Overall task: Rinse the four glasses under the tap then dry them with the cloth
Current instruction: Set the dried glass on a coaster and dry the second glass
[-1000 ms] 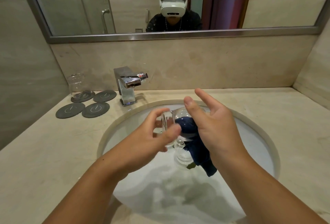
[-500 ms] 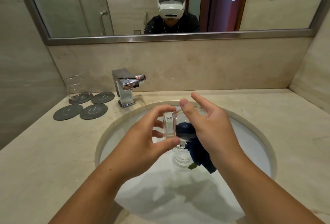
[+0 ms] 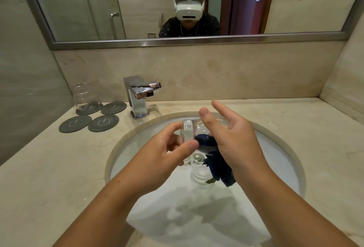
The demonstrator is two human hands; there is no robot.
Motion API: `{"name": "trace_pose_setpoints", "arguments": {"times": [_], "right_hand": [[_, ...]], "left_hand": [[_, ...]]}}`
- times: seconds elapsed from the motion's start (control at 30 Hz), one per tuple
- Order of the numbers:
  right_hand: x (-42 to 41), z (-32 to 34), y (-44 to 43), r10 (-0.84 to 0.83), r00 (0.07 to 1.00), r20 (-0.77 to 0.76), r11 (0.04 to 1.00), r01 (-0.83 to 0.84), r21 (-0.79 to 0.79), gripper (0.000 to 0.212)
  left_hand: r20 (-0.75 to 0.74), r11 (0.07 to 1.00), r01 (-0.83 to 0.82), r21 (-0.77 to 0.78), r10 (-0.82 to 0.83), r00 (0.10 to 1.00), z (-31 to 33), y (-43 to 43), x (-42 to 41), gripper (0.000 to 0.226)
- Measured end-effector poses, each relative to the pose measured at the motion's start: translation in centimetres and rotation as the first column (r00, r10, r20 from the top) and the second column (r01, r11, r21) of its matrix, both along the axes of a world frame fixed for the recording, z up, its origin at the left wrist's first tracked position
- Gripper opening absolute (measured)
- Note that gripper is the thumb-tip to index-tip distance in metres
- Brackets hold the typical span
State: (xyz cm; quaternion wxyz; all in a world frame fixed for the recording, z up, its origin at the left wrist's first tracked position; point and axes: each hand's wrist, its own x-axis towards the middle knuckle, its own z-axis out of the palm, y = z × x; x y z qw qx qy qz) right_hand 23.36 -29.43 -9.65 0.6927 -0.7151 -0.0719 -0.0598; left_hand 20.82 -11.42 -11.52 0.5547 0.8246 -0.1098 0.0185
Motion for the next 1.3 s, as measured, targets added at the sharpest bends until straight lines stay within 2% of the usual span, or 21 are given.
{"name": "trace_pose_setpoints", "arguments": {"times": [0.13, 0.27, 0.37, 0.43, 0.5, 0.67, 0.77, 0.87, 0.93, 1.0, 1.17, 1.3], "right_hand": [[0.4, -0.2, 0.0, -0.014, 0.998, -0.058, 0.999, 0.013, -0.031, 0.096], [0.6, -0.6, 0.1, -0.030, 0.996, -0.090, 0.999, 0.033, 0.038, 0.086], [0.9, -0.7, -0.1, -0.066, 0.995, -0.080, 0.993, 0.074, 0.089, 0.077], [0.8, -0.5, -0.1, -0.104, 0.994, -0.035, 0.990, 0.107, 0.088, 0.073], [0.5, -0.2, -0.2, -0.111, 0.994, 0.011, 0.990, 0.110, 0.093, 0.070], [0.6, -0.2, -0.1, -0.035, 0.999, 0.018, 0.999, 0.035, 0.007, 0.076], [0.8, -0.3, -0.3, -0.037, 0.999, -0.019, 0.999, 0.037, 0.010, 0.083], [1.0, -0.3, -0.5, -0.039, 0.995, -0.087, 0.999, 0.041, 0.024, 0.093], [1.1, -0.6, -0.5, -0.041, 0.994, -0.099, 0.998, 0.046, 0.047, 0.092], [1.1, -0.5, -0.6, -0.058, 0.995, -0.085, 0.995, 0.065, 0.082, 0.079], [0.7, -0.2, -0.7, -0.063, 0.998, -0.003, 0.997, 0.063, 0.045, 0.065], [-0.1, 0.3, -0.6, -0.004, 1.000, -0.015, 0.999, 0.005, 0.044, 0.066]], "left_hand": [[0.136, 0.975, -0.028, 0.222, -0.002, 0.991, -0.4, 0.2, -0.2, 0.063], [0.180, 0.965, -0.033, 0.262, -0.016, 0.984, -0.3, 0.2, -0.2, 0.072], [0.073, 0.986, 0.013, 0.166, -0.025, 0.997, -0.3, -0.2, -0.2, 0.076], [-0.047, 0.999, 0.005, 0.035, -0.003, 0.999, -0.1, -0.4, -0.2, 0.065], [-0.106, 0.997, -0.036, -0.072, 0.028, 0.994, -0.2, -0.3, 0.1, 0.061], [-0.027, 0.996, -0.078, -0.046, 0.077, 0.997, -0.5, 0.0, 0.7, 0.047], [0.079, 0.997, -0.008, 0.071, 0.002, 0.997, -0.3, 0.4, 0.3, 0.040], [0.150, 0.956, 0.002, 0.293, -0.048, 0.987, 0.0, 0.7, -0.2, 0.061], [0.144, 0.930, 0.008, 0.369, -0.065, 0.988, -0.1, 0.8, -0.2, 0.071], [0.092, 0.944, 0.031, 0.327, -0.065, 0.994, 0.0, 0.9, -0.1, 0.074], [-0.040, 0.998, -0.038, 0.041, 0.039, 0.998, 0.0, 0.3, 0.1, 0.076], [-0.039, 0.999, -0.044, 0.001, 0.044, 0.998, -0.2, 0.0, 0.3, 0.056]]}}
